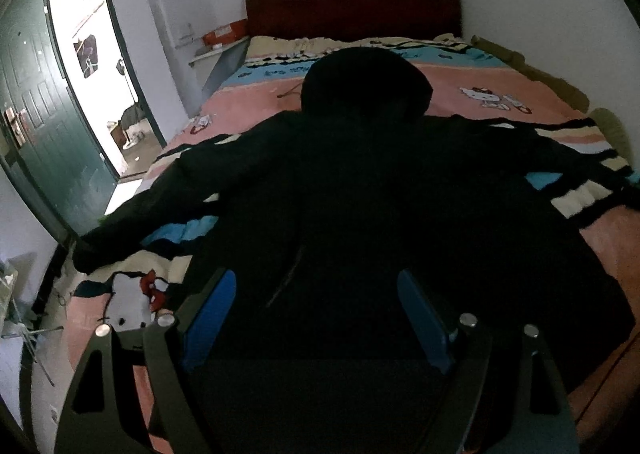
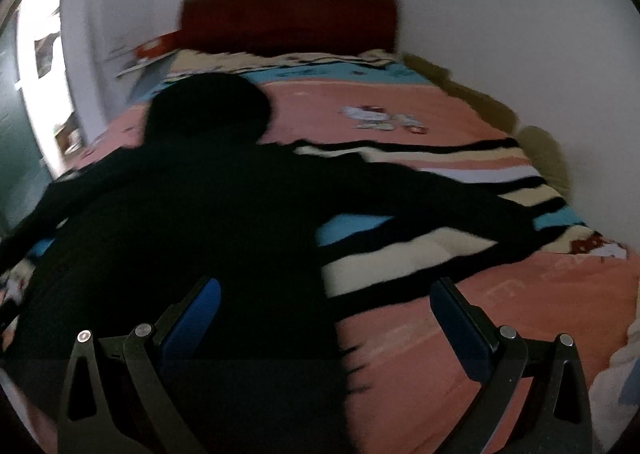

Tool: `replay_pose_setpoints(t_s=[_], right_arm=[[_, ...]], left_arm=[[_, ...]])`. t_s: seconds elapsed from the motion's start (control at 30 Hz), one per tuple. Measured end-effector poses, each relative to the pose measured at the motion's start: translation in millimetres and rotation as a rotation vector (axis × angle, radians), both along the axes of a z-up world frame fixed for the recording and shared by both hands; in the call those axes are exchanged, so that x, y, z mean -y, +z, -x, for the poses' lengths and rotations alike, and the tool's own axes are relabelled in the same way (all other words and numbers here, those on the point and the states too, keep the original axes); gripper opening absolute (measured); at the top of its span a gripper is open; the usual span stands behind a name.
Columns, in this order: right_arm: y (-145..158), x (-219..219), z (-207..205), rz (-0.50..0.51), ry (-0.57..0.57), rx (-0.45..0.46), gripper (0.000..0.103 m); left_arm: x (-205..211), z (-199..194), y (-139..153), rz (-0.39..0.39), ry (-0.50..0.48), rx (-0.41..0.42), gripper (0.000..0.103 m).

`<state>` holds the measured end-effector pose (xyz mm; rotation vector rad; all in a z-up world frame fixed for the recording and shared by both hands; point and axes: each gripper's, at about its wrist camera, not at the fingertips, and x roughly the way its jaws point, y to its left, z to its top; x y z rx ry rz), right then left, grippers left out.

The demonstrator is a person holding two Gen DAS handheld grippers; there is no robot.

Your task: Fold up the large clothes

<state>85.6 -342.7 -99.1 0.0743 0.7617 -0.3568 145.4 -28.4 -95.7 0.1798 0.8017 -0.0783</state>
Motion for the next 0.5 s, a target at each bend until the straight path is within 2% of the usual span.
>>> replay_pose_setpoints(t_s=[0.1, 0.3, 0.5], right_arm=[[-1.4, 44.4, -10.2, 0.025, -0.095, 0.008, 0.102], [-9.4, 139.2, -31.2, 0.010, -0.244, 0.011, 0.102], [-26.9, 227.3, -48.0, -0.051, -0.357, -0.014, 0.102]], left_arm=[[0.9, -11.6, -3.9, -0.010, 0.023, -0.002, 0.083], [2.1, -32.8, -10.1, -0.017, 0.058, -0.011, 0.083], [5.6, -47.9, -17.6, -0.024, 0.069, -0.032, 0.083]])
